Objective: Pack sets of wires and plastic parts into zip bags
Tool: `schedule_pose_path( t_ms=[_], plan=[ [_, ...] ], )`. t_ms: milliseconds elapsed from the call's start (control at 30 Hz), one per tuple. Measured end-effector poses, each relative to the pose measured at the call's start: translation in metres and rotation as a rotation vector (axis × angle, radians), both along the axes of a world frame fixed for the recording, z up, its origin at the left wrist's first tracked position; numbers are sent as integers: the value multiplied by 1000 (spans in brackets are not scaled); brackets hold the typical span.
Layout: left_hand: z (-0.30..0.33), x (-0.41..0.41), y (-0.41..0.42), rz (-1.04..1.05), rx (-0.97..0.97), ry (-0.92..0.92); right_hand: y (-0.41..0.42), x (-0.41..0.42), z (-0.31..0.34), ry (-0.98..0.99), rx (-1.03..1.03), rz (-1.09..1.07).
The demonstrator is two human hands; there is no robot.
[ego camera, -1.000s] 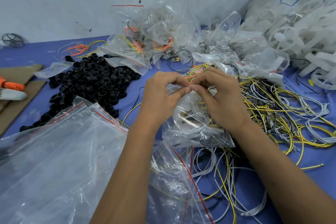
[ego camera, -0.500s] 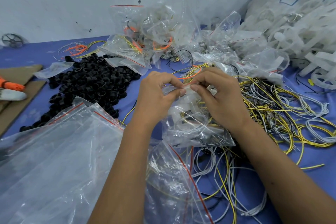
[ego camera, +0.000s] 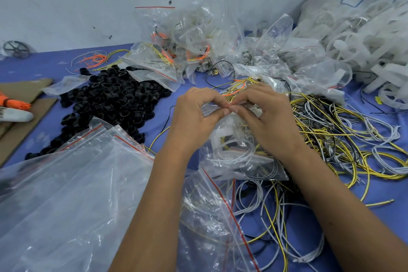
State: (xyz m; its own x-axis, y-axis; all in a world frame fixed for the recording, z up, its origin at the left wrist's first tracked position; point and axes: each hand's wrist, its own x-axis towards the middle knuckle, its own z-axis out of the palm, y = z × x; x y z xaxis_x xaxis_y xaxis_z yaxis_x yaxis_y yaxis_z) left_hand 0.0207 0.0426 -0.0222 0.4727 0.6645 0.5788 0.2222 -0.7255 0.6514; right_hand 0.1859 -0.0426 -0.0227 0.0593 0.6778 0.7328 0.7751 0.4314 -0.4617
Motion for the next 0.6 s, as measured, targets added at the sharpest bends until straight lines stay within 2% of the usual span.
schedule_pose_path(
  t_ms=[200, 367, 600],
  plan=[
    [1, -2, -2, -9, -71, 10, -1, -3, 0, 28, 2, 5],
    [3, -9, 0, -15, -173, -24, 0, 0, -2, 142, -35, 44],
    [4, -8, -1, -6, -175, -7, 0, 2, -3, 215, -38, 57]
  ],
)
